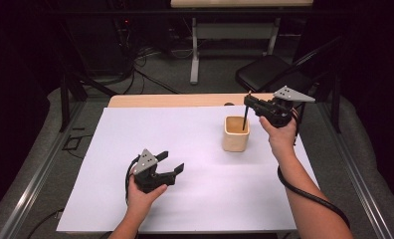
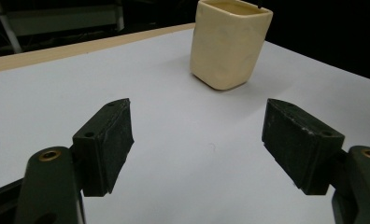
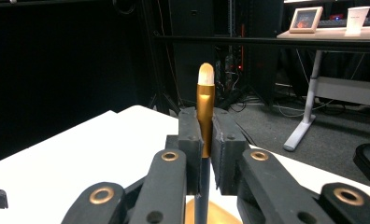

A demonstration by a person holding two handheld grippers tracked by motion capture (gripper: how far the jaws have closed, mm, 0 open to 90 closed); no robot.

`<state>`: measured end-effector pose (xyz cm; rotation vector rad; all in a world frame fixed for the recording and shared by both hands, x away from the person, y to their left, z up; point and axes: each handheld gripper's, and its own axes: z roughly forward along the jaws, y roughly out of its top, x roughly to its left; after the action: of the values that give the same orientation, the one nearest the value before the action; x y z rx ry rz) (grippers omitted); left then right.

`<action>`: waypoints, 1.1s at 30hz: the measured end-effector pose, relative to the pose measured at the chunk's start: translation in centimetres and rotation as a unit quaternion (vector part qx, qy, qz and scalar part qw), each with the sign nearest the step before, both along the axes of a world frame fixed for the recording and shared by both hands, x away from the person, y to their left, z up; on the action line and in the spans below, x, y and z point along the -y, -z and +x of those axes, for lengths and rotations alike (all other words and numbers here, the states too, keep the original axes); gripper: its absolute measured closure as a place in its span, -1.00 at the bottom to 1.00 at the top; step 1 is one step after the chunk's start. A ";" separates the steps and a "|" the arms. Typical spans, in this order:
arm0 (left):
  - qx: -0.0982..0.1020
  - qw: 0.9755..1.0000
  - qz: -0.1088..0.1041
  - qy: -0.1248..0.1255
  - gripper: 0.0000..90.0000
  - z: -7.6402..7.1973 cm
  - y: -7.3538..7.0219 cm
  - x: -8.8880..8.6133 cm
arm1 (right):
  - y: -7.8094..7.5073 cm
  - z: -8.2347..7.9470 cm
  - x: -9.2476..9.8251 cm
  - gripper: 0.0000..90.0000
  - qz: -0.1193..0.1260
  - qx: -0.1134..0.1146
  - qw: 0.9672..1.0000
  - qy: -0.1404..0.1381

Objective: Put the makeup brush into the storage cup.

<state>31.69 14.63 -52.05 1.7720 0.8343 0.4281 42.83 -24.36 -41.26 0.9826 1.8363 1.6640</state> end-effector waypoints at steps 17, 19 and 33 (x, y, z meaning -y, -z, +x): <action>-0.001 1.000 -0.001 0.000 -0.45 0.0 0.0 0.0 | 1.4 -0.1 0.2 0.86 0.002 -0.009 1.000 0.004; -0.001 1.000 -0.001 0.000 -0.45 0.0 0.0 0.0 | 1.5 -0.1 0.2 0.86 0.006 -0.009 1.000 0.006; -0.001 1.000 -0.001 -0.001 -0.45 0.0 0.0 0.0 | 2.9 -0.3 0.1 0.86 0.001 -0.018 1.000 0.007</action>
<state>31.69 14.65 -52.09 1.7703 0.8373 0.4268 42.51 -24.48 -44.20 1.0297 1.8470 1.6509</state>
